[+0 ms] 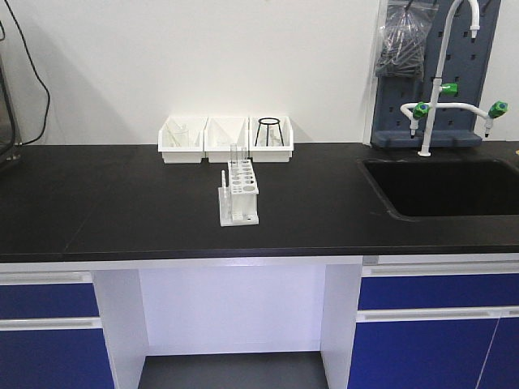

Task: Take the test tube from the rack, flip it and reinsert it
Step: 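Drive the base toward the white test-tube rack on the bench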

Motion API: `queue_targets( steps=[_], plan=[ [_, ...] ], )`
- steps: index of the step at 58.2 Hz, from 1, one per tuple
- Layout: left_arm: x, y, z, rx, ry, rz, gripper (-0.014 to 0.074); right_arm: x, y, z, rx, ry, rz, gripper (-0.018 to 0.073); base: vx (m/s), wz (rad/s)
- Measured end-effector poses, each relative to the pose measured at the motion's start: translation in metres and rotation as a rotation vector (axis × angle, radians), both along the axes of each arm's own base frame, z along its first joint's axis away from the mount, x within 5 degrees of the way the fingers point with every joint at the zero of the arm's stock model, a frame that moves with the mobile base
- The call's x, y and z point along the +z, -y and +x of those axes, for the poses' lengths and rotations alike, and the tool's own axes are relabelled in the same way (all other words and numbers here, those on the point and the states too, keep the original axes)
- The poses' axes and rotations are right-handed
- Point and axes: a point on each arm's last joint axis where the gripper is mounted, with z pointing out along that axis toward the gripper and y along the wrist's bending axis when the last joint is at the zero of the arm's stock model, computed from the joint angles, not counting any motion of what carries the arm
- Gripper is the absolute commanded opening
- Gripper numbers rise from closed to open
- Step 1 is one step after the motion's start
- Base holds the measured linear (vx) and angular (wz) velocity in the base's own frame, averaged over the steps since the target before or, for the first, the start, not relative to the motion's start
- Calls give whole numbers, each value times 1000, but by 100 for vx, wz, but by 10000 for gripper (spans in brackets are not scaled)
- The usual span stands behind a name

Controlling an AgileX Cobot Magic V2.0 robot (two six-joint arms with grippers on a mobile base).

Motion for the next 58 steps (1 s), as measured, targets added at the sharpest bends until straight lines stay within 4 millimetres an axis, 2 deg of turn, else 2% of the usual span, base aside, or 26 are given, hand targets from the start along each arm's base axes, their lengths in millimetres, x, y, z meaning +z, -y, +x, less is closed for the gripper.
queue_targets(
  steps=[58],
  plan=[
    [0, 0, 0, 0, 0, 0, -6, 0, 0, 0, 0, 0, 0, -11, 2, 1]
  ],
)
